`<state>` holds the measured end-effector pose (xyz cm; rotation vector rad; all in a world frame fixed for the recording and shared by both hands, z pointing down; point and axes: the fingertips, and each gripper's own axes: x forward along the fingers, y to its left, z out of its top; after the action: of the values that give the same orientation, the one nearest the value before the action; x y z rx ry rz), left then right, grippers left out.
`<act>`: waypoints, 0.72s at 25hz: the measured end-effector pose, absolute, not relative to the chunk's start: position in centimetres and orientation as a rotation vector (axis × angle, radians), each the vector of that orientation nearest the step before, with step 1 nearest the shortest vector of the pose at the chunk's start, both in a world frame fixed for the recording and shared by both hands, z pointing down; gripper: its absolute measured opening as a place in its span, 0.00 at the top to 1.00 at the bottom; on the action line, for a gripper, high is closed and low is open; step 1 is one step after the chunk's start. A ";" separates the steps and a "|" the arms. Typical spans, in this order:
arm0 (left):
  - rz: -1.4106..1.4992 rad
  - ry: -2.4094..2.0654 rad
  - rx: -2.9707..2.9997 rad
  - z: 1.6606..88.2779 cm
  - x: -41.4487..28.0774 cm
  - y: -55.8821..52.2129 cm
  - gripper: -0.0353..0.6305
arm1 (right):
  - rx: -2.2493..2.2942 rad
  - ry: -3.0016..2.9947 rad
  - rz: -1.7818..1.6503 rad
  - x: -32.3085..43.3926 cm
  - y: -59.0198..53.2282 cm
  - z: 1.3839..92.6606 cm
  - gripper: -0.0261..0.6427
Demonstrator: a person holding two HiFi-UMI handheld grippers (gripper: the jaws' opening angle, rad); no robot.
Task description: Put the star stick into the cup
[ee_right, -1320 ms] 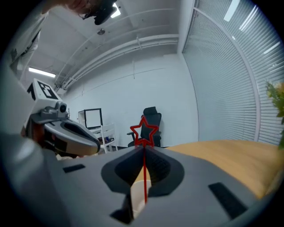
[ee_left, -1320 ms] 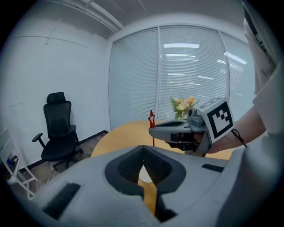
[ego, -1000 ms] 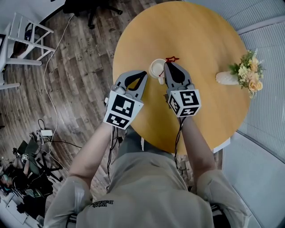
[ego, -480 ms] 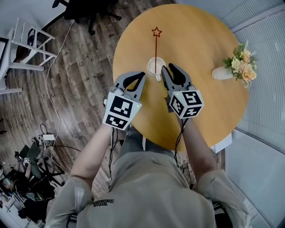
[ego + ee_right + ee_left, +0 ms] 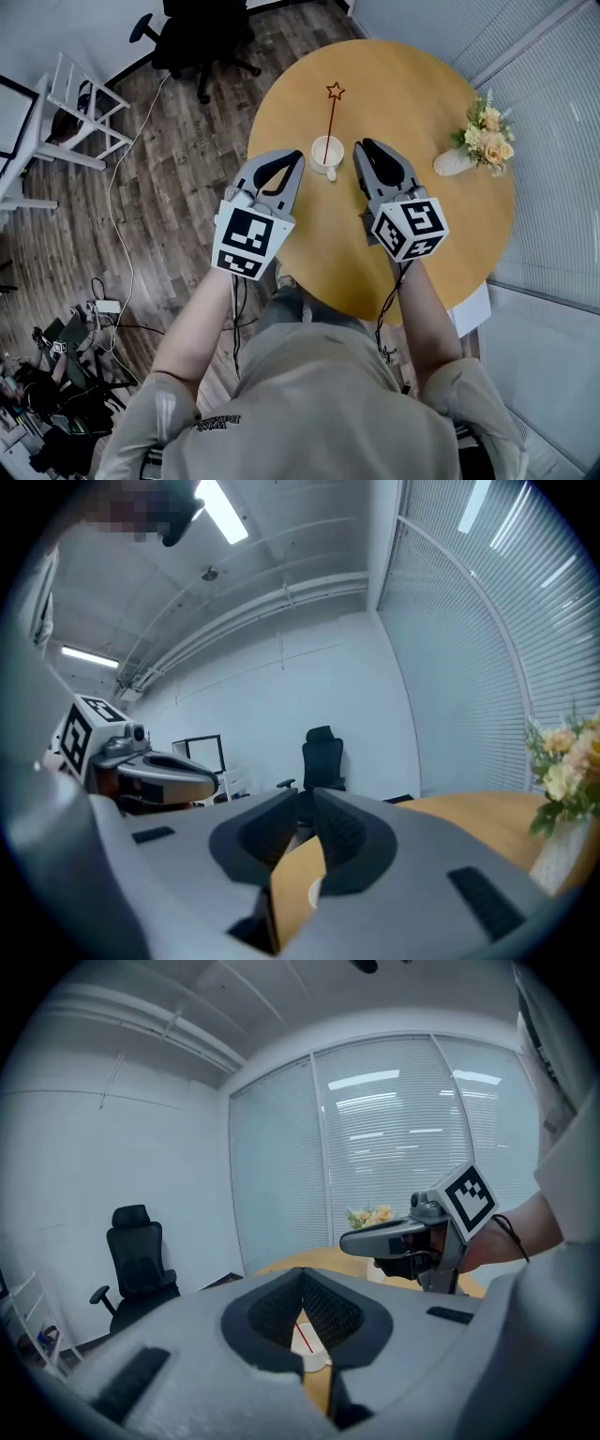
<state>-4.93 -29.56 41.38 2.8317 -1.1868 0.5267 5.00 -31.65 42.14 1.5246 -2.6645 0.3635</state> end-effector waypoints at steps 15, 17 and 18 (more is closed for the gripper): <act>0.384 -1.308 3.000 30.6 -6.3 -24.3 0.92 | 1.342 -2.799 0.128 3.3 -23.0 29.9 0.90; 0.365 -1.317 3.016 29.8 -6.4 -23.4 0.92 | 1.320 -2.822 0.112 2.9 -21.8 29.0 0.90; 0.363 -1.325 3.024 29.6 -6.4 -23.0 0.92 | 1.308 -2.829 0.102 2.8 -21.2 28.7 0.90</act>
<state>-6.40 -23.02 29.61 3.0237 -1.3249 0.3628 2.78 -21.18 28.68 1.3081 -2.8294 0.1018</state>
